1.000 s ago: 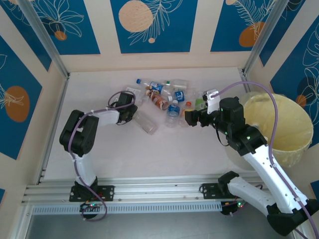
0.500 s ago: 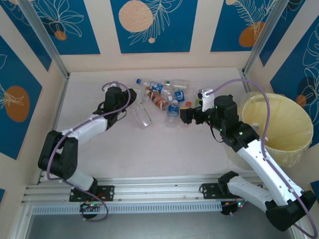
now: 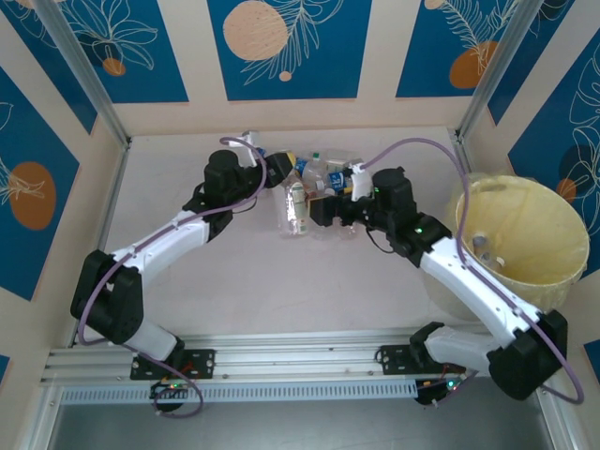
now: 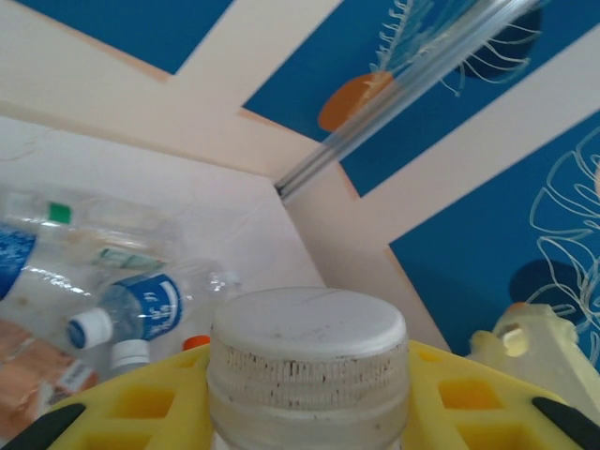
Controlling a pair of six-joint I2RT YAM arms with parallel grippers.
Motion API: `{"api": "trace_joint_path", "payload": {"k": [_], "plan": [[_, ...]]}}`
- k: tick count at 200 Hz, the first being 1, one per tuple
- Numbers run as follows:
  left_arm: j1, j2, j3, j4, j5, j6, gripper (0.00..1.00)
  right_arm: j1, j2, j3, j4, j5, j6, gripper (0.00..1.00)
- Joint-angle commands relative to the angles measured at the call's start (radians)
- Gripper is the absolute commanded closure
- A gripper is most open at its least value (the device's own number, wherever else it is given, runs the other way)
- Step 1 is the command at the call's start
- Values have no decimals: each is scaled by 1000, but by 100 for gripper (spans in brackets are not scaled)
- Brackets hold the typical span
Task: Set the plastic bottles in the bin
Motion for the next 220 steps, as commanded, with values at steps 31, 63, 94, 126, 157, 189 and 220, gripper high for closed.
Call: {"api": "trace_joint_path", "payload": {"k": [31, 63, 94, 126, 157, 189, 220], "plan": [[-43, -6, 50, 56, 5, 24, 100, 100, 206, 78, 185, -49, 140, 0], [-44, 1, 52, 59, 2, 8, 100, 105, 234, 67, 284, -109, 167, 0], [-44, -3, 50, 63, -3, -9, 100, 111, 261, 84, 208, -23, 150, 0], [-45, -1, 56, 63, 3, -13, 100, 105, 280, 103, 159, -61, 152, 18], [-44, 8, 76, 22, 10, 3, 100, 107, 264, 113, 137, -58, 108, 33], [-44, 4, 84, -11, 2, 18, 63, 104, 244, 114, 86, -39, 55, 44], [-45, -9, 83, -32, -10, 27, 13, 100, 215, 103, 47, 3, 20, 50]]}}
